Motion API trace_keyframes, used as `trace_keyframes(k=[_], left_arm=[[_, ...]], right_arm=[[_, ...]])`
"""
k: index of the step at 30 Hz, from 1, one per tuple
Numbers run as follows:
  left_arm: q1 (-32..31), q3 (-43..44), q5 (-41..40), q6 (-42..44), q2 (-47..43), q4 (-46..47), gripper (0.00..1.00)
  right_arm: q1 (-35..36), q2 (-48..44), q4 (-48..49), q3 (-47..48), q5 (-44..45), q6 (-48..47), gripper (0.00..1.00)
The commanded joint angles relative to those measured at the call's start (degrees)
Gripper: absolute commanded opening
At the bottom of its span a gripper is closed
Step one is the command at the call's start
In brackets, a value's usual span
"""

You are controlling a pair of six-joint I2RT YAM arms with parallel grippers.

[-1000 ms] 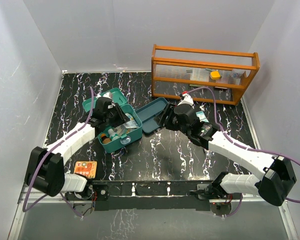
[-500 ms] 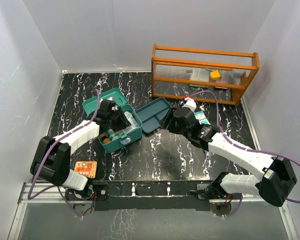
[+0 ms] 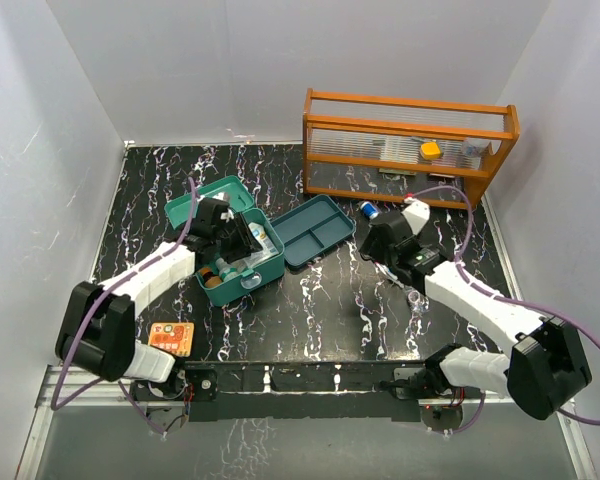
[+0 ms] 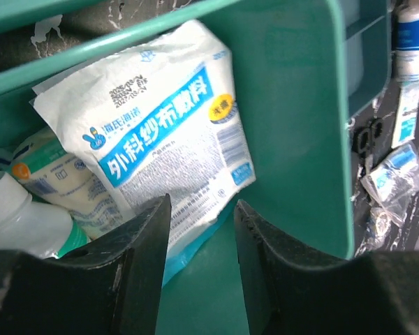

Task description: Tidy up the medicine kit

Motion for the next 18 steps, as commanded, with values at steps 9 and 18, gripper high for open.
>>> trace_keyframes(k=[9, 18], left_arm=[[0.22, 0.65, 5.04, 5.32, -18.17, -3.28, 0.47], [0.22, -0.47, 13.66, 6.22, -27.36, 1.53, 0.55]], right_arm=[[-16.55, -7.45, -5.53, -7.98, 3.01, 1.57, 0.61], [-20.24, -4.45, 2.63, -11.07, -2.98, -2.21, 0.6]])
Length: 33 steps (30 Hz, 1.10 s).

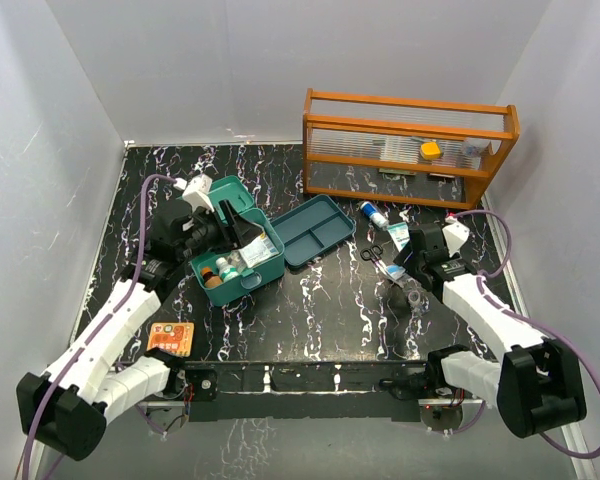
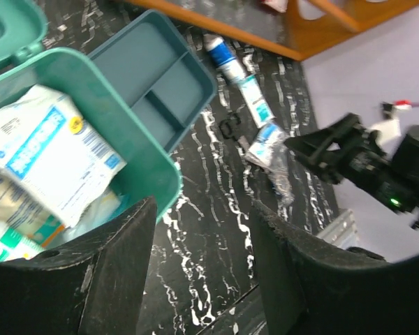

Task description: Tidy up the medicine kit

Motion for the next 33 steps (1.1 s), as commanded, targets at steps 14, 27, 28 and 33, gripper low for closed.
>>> trace_keyframes(k=[14, 27, 28, 33], left_arm=[[0.22, 0.54, 18.25, -0.66, -2.38, 8.03, 0.59], [0.22, 0.49, 17.11, -1.17, -1.29, 8.68, 0.6], [0.22, 0.5, 17.12, -1.03, -1.23, 8.54, 0.61], [0.2, 0.15, 16.94, -0.92, -0.31, 7.71, 0.62]], right_arm=[[-2.77, 7.35, 13.78, -5.64, -3.0, -0.35, 0.41], [-3.03, 8.62, 15.77, -7.15, -4.64, -1.06, 0.19], [-3.06, 8.46, 15.78, -7.01, -4.84, -1.02, 0.19], [-3.1, 6.32, 15.73, -6.42, -7.12, -1.0, 0.1]])
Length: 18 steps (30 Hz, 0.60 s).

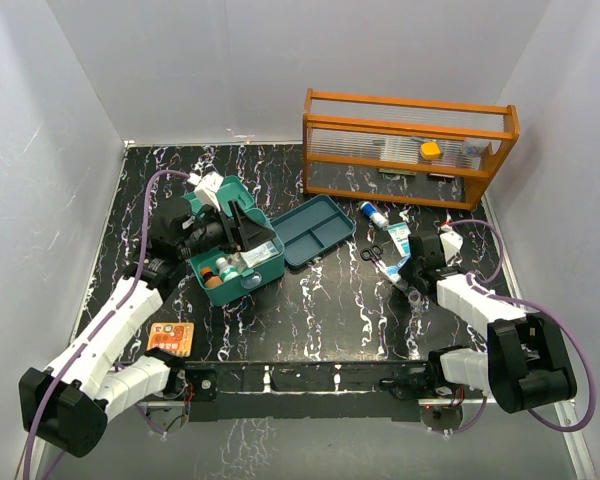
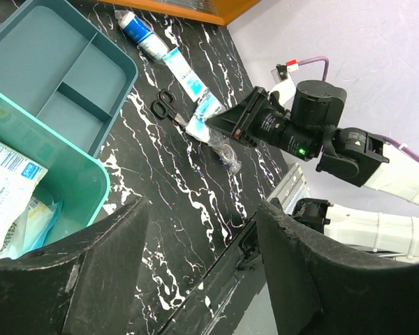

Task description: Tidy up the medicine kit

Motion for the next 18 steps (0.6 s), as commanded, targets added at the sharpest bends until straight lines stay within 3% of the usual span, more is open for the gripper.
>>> trace_keyframes(k=[1, 2, 13, 18], left_arm=[[0.22, 0.39, 1.33, 0.02, 0.58, 0.1, 0.62], [0.22, 0.22, 1.53, -0.4, 0.82, 0.23, 0.62], [-2.39, 1.69, 5.48, -2.58, 9.95, 2.54, 0.62], [-4.35, 1.73, 5.54, -7.26, 13.71, 5.96, 0.7]], right_arm=[[-0.25, -2.55, 1.47, 0.55, -2.93, -0.74, 0.06], [-0.28, -3.19, 1.34, 0.81, -4.36, -0.79, 0.0], [-0.15, -12.19, 2.24, 2.47, -24.29, -0.45, 0.0], [1.06, -13.53, 5.98, 4.13, -35.56, -3.19, 0.0]])
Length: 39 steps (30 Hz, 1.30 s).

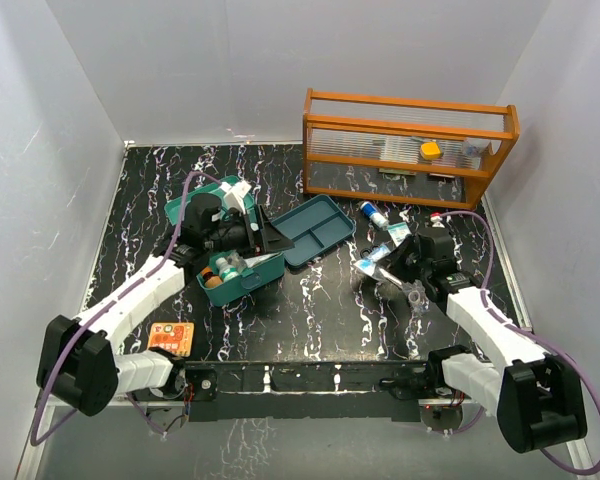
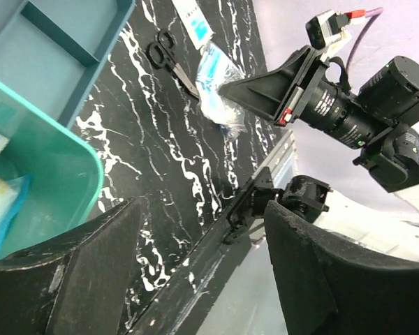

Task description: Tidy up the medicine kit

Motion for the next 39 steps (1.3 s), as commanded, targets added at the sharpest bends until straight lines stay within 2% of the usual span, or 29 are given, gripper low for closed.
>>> trace_keyframes(k=[1, 9, 13, 17, 23, 26, 30, 33, 39], left_arm=[[-1.58, 1.67, 2.16, -5.31, 2.0, 4.75, 0.72], [-3.05, 1.28, 5.05, -12.65, 6.24, 10.21, 0.78], [-3.22, 0.09, 7.56, -15.94, 6.75, 12.51, 0.79], [-3.17, -3.52, 8.53, -20.57, 4.71, 20.09, 0.8], [-3.24, -5.2, 7.89, -21.49, 4.17, 21.0, 0.79], [-3.24, -5.97, 8.32, -22.43, 4.11, 23.17, 0.7], [-3.22, -4.91, 7.97, -22.01, 4.49, 20.82, 0.48], [-3.58, -3.27, 7.91, -20.12, 4.22, 17.8, 0.41], [-3.57, -3.44, 8.56, -19.67, 3.47, 19.44, 0.21]], right_arm=[[1.66, -2.18, 7.37, 3.87, -13.04, -3.04, 0.0], [10.43, -1.36, 17.68, 9.06, -22.51, -4.78, 0.0], [15.98, 0.26, 21.26, 11.26, -23.14, -7.77, 0.0], [18.82, 3.0, 22.19, 12.82, -24.8, -9.99, 0.0], [22.23, 6.14, 22.4, 14.8, -26.96, -12.06, 0.0], [23.38, 7.33, 21.49, 15.67, -26.18, -12.85, 0.0], [23.81, 8.17, 21.55, 15.98, -25.43, -12.96, 0.0], [23.9, 8.87, 20.38, 16.79, -24.88, -12.94, 0.0], [23.89, 9.46, 18.66, 17.49, -24.06, -13.33, 0.0]])
